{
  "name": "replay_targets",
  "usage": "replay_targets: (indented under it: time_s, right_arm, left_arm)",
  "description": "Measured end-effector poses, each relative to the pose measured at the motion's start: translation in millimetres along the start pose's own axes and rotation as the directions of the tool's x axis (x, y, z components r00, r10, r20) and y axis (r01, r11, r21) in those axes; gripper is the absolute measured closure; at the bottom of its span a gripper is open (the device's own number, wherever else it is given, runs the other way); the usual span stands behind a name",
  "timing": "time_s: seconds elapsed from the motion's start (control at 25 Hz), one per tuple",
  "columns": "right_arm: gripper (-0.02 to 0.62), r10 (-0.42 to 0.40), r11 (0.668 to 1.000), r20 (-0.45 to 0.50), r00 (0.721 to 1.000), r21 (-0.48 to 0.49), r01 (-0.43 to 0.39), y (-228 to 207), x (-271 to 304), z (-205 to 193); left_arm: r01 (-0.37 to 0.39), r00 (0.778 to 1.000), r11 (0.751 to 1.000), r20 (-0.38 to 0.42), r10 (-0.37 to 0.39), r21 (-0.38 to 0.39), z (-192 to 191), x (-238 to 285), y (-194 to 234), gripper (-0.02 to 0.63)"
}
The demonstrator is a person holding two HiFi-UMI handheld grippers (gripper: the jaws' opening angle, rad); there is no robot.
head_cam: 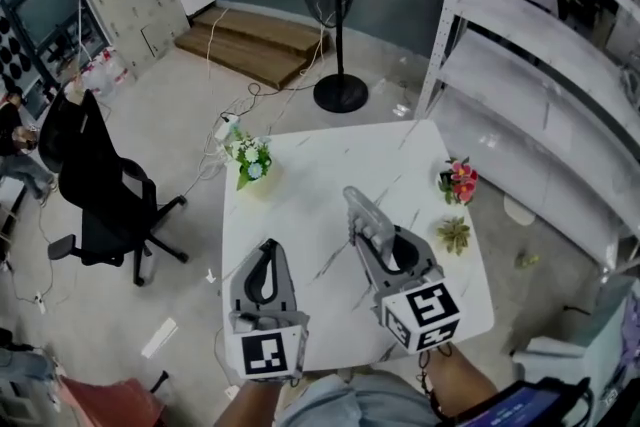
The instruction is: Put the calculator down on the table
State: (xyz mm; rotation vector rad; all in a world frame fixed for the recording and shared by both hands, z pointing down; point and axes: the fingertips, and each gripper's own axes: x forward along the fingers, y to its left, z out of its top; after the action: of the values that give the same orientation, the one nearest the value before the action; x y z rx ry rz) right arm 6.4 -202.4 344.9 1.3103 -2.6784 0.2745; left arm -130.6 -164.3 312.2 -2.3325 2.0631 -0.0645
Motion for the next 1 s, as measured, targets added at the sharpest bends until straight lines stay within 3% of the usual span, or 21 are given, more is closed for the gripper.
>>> replay_targets:
  time_s: [0.64, 1.0]
  right_arm:
    - [0.448, -0.008, 0.991, -0.252, 0.968, 0.130, 0.042, -10, 45, -128]
    - [0.448, 0.014, 0.979, -0.336, 0.942, 0.196, 0.055, -10, 51, -176]
  left_arm:
    - [0.022, 0.980, 0.998, -0.196, -0.033, -0.056, -99, 29, 12, 0.600]
    - [0.027, 0.964, 0.997, -0.262, -0.044, -0.070, -134, 40, 13, 0.599]
